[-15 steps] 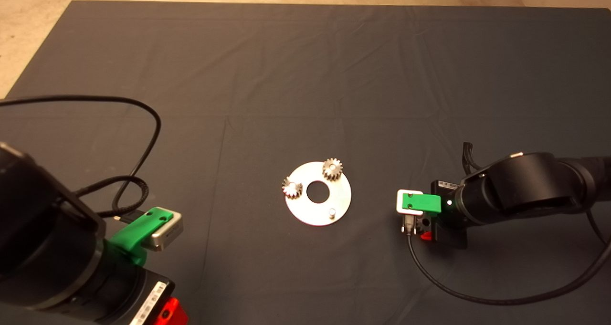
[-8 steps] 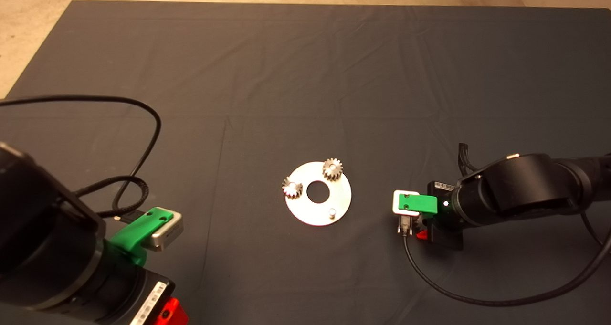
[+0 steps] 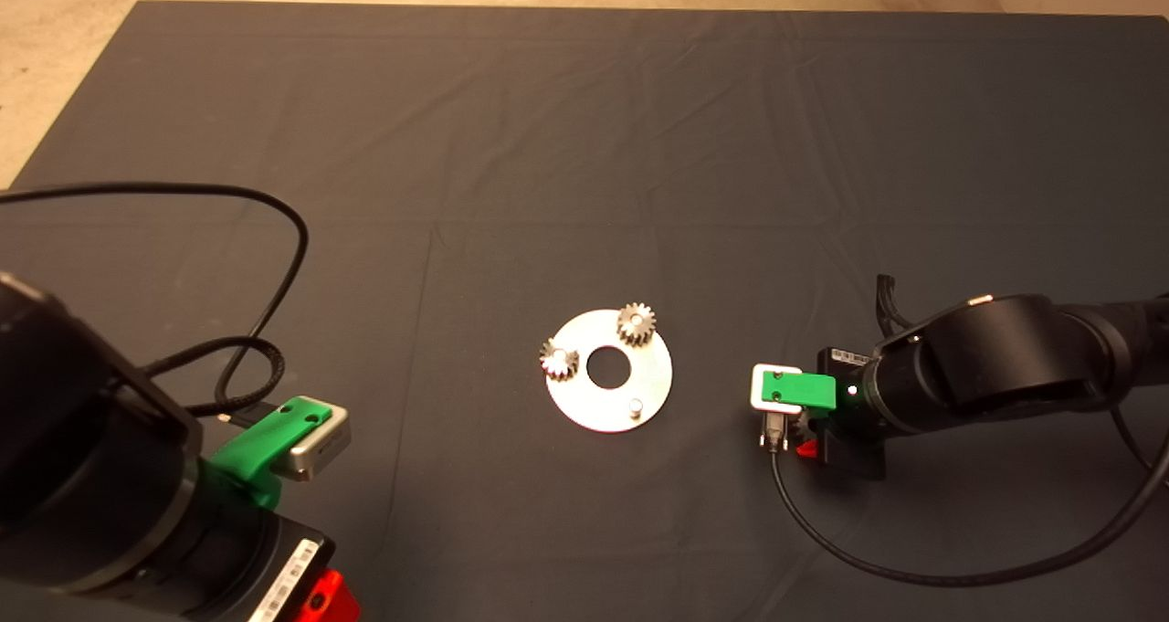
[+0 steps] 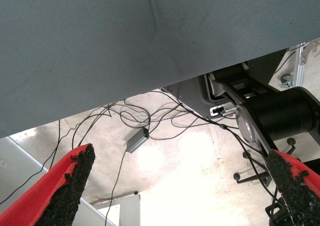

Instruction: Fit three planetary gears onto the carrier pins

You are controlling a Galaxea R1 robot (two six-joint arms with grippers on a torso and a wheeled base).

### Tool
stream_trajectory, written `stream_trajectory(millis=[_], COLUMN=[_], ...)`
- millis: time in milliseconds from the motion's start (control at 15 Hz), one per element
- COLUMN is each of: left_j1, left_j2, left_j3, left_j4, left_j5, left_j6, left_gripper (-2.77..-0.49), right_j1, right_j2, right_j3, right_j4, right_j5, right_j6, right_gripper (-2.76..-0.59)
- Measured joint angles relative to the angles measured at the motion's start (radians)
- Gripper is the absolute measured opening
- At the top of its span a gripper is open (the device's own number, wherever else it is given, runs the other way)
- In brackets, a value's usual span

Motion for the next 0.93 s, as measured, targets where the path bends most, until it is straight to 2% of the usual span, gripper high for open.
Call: stream_trajectory(millis=[933], left_j1=[0.0], left_j2=[0.0], left_j3=[0.0], left_j4=[0.0], left_j5=[0.0], left_j6=[0.0], left_gripper=[-0.78], right_j1=[0.0], right_j2=[-0.028], right_j3=[0.002], right_j4=[-0.003], right_j5=[0.014], right_j6=[-0.005], right_gripper=[-2.19])
